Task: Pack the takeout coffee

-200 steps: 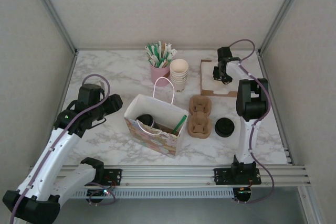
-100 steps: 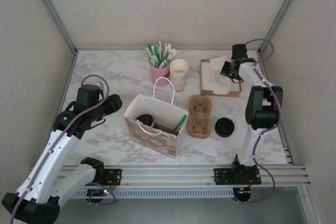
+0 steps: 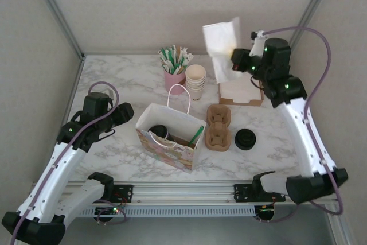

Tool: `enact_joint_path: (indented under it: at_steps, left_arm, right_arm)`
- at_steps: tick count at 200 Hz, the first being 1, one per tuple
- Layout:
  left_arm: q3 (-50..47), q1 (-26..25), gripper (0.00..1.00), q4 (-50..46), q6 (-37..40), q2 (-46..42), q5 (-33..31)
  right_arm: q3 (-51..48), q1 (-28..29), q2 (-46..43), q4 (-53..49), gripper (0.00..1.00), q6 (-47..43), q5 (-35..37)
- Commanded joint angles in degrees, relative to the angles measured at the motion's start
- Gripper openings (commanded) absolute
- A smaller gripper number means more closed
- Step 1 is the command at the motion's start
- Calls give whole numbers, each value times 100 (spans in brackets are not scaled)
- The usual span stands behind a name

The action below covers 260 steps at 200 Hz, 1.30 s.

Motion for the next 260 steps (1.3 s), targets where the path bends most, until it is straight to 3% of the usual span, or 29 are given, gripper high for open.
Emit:
enact_joint_path:
  at_steps: [1, 51, 82, 161, 260]
  left_arm:
    - [436, -5, 74, -112, 88, -172, -44]
    - [689, -2, 81, -172, 123, -300, 369]
    - [670, -5, 81, -104, 131, -348, 802]
    - [359, -40, 78, 332, 123, -459, 1817]
    - [129, -305, 78, 531, 263, -467, 1965]
  right_arm:
    - [32, 826, -330, 97, 0, 135, -298]
    - [-493, 2886, -531, 968, 0, 798, -255]
    - [-735, 3639, -191, 1269, 0, 1321, -179]
    - [-1819, 3748, -503, 995, 0, 1882, 942]
    - [-1350, 3746, -214, -935, 0, 1311, 1922]
